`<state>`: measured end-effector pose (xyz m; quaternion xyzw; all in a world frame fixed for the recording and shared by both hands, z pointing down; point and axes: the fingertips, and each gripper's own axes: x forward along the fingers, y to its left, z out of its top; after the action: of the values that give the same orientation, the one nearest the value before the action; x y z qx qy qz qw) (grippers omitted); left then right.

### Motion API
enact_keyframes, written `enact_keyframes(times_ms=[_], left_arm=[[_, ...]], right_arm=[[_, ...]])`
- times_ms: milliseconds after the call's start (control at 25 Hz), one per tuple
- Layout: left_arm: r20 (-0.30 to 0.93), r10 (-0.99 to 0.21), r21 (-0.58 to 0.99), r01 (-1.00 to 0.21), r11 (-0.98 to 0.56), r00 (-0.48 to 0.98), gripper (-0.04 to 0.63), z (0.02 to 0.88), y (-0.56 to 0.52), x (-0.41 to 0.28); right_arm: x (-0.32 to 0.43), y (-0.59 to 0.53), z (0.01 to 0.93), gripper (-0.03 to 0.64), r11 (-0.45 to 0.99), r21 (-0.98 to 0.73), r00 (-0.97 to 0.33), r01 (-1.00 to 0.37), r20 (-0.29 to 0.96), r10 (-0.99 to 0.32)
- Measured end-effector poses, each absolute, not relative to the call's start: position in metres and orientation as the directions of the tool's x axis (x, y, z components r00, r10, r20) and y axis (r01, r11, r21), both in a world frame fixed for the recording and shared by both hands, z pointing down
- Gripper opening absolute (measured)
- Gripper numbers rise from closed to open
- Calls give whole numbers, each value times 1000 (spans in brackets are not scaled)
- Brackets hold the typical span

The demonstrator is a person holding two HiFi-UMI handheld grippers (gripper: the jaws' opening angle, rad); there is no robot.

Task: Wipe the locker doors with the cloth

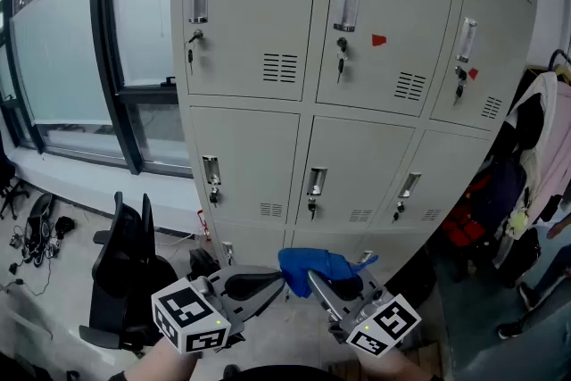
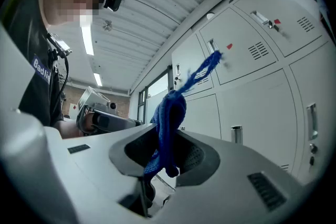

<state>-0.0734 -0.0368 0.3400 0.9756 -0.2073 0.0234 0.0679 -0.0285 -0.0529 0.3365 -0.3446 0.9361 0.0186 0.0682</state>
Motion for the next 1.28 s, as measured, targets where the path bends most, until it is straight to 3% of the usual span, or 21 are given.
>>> enact_keyframes(times_ms=[720,1280], left_arm=[[72,-386,136,-393,-910,920,6,344,-45,-87],[41,-303,111,-306,-946,952,6,334,-59,-124]], right_arm=[[-40,-62,337,92,759,-46,-745,-650,-157,-648],[-72,-76,325,92,682,-10,-674,-732,-144,-725]])
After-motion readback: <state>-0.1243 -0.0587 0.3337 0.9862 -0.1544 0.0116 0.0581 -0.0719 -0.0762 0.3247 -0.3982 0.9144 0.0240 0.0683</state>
